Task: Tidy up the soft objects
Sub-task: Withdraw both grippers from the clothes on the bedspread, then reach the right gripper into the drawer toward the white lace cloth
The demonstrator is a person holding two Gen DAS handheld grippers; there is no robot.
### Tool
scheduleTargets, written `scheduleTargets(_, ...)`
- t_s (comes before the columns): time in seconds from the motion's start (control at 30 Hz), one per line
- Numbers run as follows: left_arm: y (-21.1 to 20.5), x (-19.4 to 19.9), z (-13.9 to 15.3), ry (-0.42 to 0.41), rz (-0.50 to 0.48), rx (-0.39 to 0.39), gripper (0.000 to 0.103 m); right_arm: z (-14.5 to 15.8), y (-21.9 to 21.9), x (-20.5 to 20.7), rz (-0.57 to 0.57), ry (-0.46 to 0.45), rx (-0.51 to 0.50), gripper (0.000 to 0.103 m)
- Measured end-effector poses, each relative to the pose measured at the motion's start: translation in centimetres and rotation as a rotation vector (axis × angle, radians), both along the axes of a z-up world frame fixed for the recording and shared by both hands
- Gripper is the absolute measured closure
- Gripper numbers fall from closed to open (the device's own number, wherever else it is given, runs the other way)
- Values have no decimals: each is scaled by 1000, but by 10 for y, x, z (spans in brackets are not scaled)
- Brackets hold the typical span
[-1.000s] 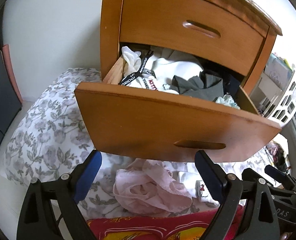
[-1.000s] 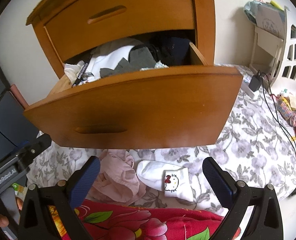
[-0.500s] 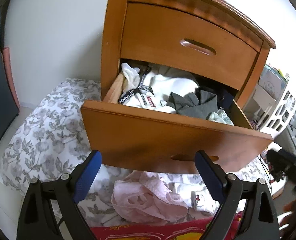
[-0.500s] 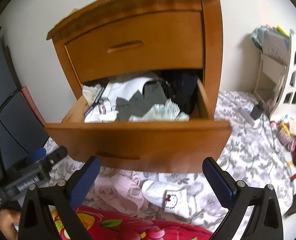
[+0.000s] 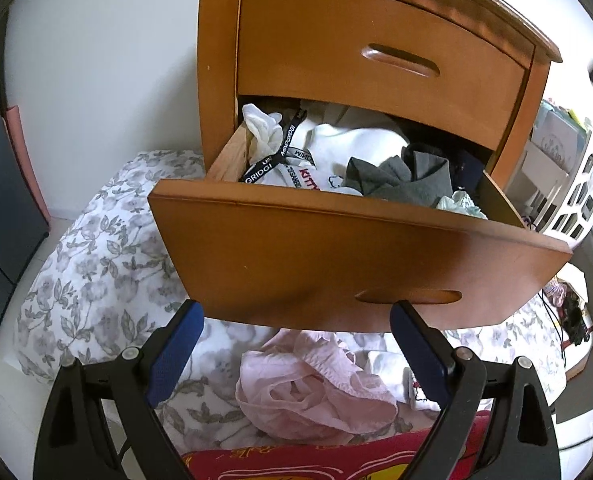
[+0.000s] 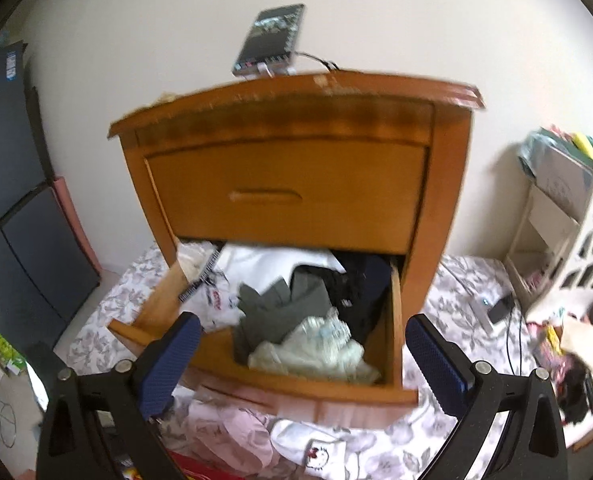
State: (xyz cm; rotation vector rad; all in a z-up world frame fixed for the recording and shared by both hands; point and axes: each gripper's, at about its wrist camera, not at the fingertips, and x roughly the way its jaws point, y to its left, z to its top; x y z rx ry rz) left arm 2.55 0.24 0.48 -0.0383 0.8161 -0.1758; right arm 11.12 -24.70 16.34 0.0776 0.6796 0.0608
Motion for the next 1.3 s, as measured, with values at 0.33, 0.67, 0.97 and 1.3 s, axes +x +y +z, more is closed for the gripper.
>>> scheduleTargets(0.33,0,1,-2,8,-15,-9,9,13,30,53,48,99,-152,0)
scheduleTargets(0.67,0,4,-7,38,-19,-9,9,-52,28,113,23,417,-135,0)
scheduleTargets(0.97,1,7,-9,52,-24,-18,9,-111,6,142,-88,626,-63,0)
scheduleTargets(1.3,0,7,-10,55,-29,-14,9,-153,28,150,-31,762,-56,2)
